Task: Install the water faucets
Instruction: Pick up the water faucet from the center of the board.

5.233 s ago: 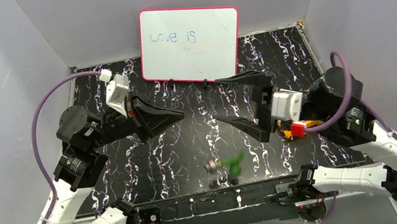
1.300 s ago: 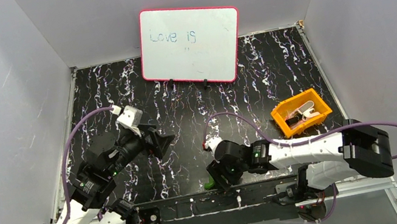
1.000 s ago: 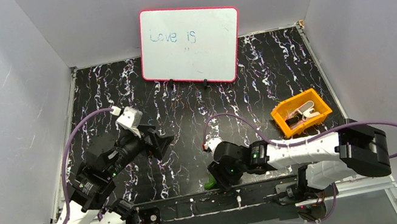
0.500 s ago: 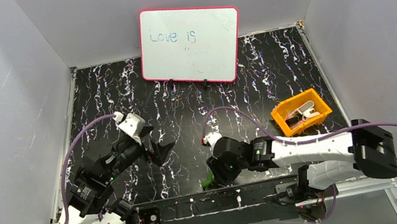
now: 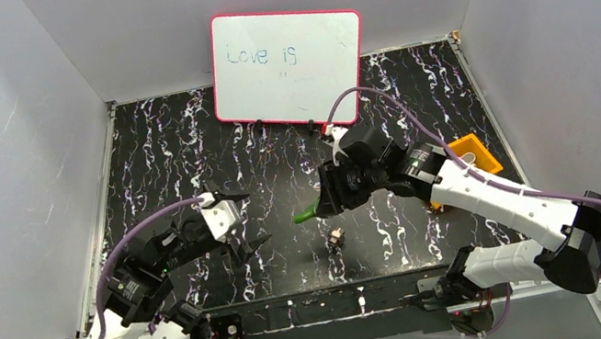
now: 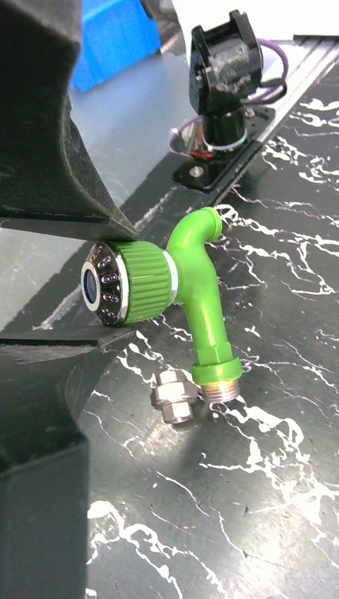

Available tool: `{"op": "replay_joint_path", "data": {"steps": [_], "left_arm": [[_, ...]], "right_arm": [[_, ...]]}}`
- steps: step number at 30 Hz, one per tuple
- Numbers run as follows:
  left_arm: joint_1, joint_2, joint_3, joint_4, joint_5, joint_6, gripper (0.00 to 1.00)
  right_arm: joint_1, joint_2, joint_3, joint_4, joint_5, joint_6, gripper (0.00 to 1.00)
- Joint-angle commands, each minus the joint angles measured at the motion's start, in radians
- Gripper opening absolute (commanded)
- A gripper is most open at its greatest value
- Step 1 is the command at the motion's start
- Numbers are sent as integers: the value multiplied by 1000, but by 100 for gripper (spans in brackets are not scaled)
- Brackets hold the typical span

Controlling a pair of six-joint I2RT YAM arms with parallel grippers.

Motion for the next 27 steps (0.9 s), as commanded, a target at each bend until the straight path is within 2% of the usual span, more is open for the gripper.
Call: {"op": "replay_joint_path", "data": {"steps": [1, 6, 20, 27], "left_arm": [[-1, 37, 33, -9, 59, 150, 92], [-1, 91, 36, -9, 60, 223, 91], [-24, 214, 65, 16, 18, 220, 73], [-50, 260, 74, 25, -14, 218, 69]], "right_arm": [[-51, 4, 123, -80, -150, 14, 0], [-69, 36, 205, -99, -205, 35, 0], [-69, 104, 231, 62, -274, 176, 0], [-69, 152, 261, 97, -301, 204, 0]]}}
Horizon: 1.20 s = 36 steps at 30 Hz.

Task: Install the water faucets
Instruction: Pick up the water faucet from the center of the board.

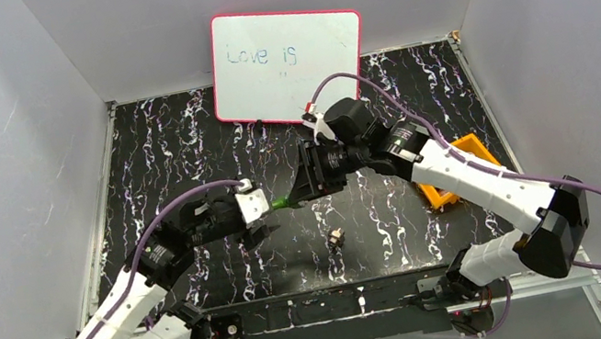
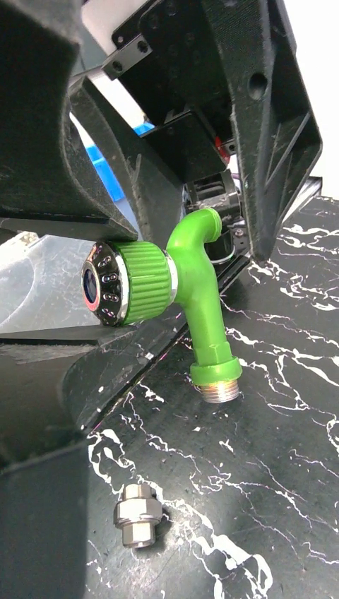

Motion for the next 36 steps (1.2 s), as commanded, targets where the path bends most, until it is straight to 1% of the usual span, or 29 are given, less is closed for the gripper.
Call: {"op": "replay_joint_path", "data": {"steps": [1, 5, 10, 12, 14, 17, 18, 19, 20, 21, 22, 23, 24, 25, 27, 30, 33, 35, 36], "left_arm": [[-22, 29, 54, 25, -23, 12, 68], [-39, 60, 67, 31, -47, 12, 60], [-55, 84, 71, 31, -64, 12, 46], [-59, 91, 72, 31, -66, 7, 39], [-62, 93, 73, 31, -64, -5, 28], [-61, 88, 76, 32, -62, -44, 4], [-61, 85, 75, 33, -63, -62, 0], [-63, 78, 73, 35, -63, -79, 0], [-63, 72, 71, 38, -63, -103, 0], [-62, 63, 69, 42, -66, -128, 0], [-63, 54, 68, 46, -70, -151, 0], [-61, 44, 68, 50, -73, -182, 0], [-62, 33, 70, 57, -81, -218, 0], [-61, 21, 71, 67, -89, -261, 0], [-62, -14, 67, 107, -99, -356, 0], [-62, -60, 44, 197, -105, -516, 0], [-62, -85, 39, 285, -112, -713, 0], [-61, -88, 47, 314, -100, -801, 0], [-62, -87, 57, 315, -97, -853, 2]], "right_arm": [[-2, 17, 56, 95, -49, 40, 0], [-2, 36, 66, 107, -57, 50, 0], [-2, 50, 79, 113, -65, 52, 0], [-2, 50, 79, 120, -72, 50, 0], [-2, 44, 80, 128, -70, 43, 0], [-3, 16, 66, 153, -50, 34, 9], [-3, 3, 56, 167, -44, 33, 11], [-2, -9, 45, 179, -40, 33, 13], [-3, -21, 37, 191, -38, 30, 17], [-2, -34, 28, 205, -39, 23, 24], [-2, -49, 15, 229, -40, 13, 34], [-3, -80, -7, 265, -34, 3, 45], [-3, -107, -27, 293, -17, -11, 54], [-2, -141, -51, 320, 1, -31, 61], [-2, -209, -108, 397, 25, -99, 70], [-2, -323, -211, 536, 29, -226, 78], [-2, -446, -335, 723, 38, -338, 79], [-2, -516, -420, 857, 46, -410, 78], [-2, -545, -458, 918, 44, -457, 77]]}}
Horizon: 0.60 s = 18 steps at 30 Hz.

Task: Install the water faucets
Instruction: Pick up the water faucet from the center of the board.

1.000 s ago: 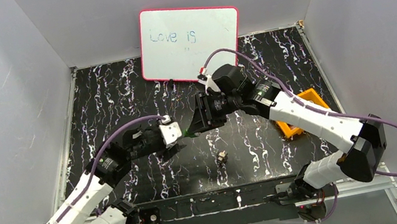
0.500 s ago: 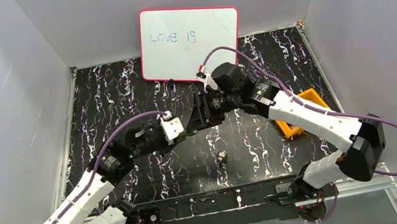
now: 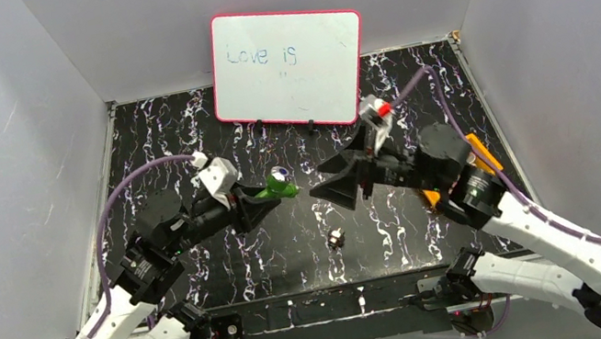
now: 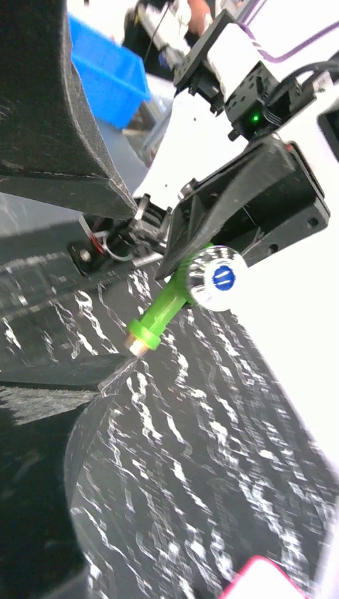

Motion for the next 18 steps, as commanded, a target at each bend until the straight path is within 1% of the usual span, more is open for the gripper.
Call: {"op": "replay_joint_path", "data": {"steps": [1, 2, 4, 9, 11, 12, 15, 18], "left_arm": [[-4, -12, 32, 121, 6, -322, 4], [-4, -8, 48, 122, 11, -346, 5], [-4, 4, 67, 158, 38, -398, 4], [-4, 27, 90, 222, 121, -474, 0], [-4, 35, 96, 238, 155, -478, 0], [-4, 45, 100, 256, 204, -481, 0], [-4, 65, 113, 267, 264, -482, 0], [-4, 83, 132, 274, 300, -478, 0]], "right_arm": [[0, -121, -150, 407, 9, -261, 77], [0, -139, -167, 448, -6, -294, 77], [0, -151, -161, 466, -46, -366, 77], [-1, -107, -75, 385, -189, -469, 78], [-1, -91, -56, 358, -226, -484, 77], [0, -69, -38, 331, -249, -486, 76], [-1, -49, -27, 319, -257, -483, 75], [0, -26, -27, 305, -273, -463, 72]]}}
